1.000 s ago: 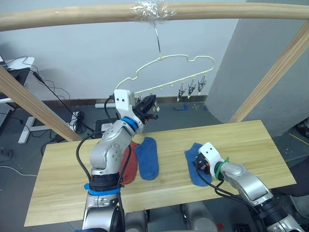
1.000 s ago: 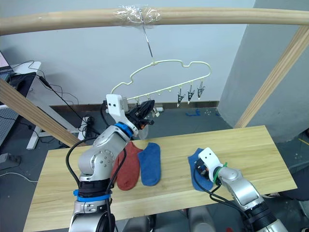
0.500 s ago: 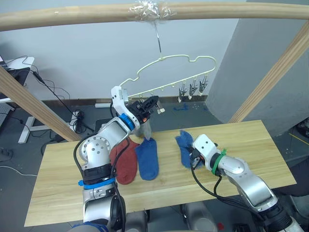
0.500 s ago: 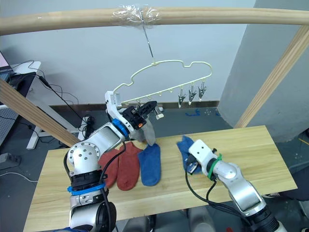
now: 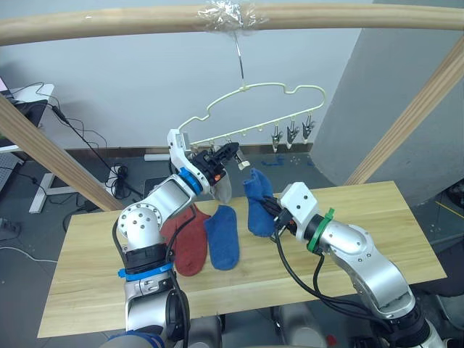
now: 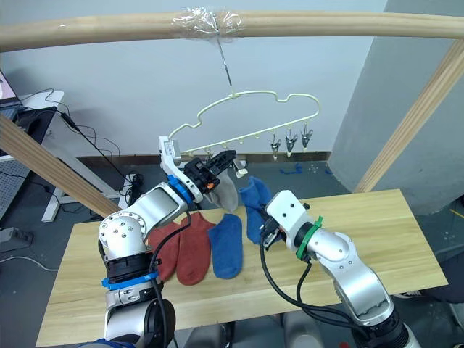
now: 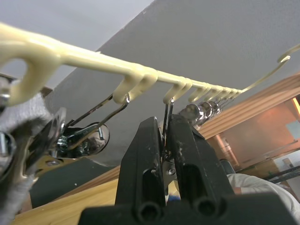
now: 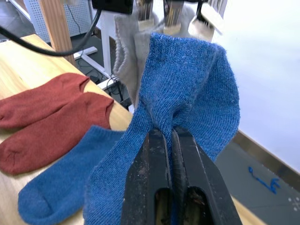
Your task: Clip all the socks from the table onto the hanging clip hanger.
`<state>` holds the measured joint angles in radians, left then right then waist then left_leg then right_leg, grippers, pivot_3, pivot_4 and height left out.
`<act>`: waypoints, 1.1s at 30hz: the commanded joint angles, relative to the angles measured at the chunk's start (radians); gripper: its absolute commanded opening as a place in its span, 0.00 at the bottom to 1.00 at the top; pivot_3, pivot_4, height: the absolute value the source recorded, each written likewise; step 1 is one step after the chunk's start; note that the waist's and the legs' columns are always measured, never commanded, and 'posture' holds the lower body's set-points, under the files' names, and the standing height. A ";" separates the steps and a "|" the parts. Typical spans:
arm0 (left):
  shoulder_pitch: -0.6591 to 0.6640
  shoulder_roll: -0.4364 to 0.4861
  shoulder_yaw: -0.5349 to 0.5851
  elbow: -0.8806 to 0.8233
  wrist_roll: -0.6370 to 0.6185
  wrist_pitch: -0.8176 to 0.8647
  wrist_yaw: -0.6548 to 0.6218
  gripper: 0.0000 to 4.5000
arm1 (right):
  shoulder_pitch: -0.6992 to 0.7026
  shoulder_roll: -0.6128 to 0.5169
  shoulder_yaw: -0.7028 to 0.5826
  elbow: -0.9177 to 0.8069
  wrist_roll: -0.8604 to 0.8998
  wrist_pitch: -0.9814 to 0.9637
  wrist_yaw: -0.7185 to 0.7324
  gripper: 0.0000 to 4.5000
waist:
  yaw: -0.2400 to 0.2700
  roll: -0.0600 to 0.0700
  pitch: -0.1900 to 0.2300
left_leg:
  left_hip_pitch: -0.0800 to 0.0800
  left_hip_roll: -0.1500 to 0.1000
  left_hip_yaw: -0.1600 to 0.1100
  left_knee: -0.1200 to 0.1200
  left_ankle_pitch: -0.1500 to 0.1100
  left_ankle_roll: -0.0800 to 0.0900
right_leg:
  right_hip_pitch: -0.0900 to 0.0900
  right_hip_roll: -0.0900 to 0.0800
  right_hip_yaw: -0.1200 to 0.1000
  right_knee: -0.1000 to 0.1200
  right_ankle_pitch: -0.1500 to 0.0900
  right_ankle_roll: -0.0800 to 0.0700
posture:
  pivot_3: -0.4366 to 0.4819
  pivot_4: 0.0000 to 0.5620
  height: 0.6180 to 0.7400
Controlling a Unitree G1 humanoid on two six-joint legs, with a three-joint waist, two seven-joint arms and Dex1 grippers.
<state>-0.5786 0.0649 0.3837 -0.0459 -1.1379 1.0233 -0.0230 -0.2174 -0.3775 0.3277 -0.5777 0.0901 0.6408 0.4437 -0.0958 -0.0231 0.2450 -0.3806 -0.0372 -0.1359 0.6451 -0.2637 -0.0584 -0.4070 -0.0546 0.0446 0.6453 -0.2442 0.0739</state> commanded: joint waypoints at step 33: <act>0.041 0.042 -0.097 -0.016 -0.032 -0.011 -0.017 0.00 | -0.138 -0.106 0.098 0.043 -0.127 0.040 0.076 0.01 | 0.001 0.000 0.000 | -0.001 0.000 0.000 0.000 0.000 0.000 | 0.000 0.000 0.000 0.000 0.001 -0.002 | 0.27 0.40 1.00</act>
<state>-0.5518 0.1105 0.2992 -0.0645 -1.1765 1.0066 -0.0461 -0.3364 -0.4866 0.4202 -0.5035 -0.0272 0.6775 0.5111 -0.0952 -0.0230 0.2449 -0.3815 -0.0375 -0.1359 0.6450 -0.2637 -0.0586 -0.4075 -0.0548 0.0446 0.6449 -0.2430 0.0719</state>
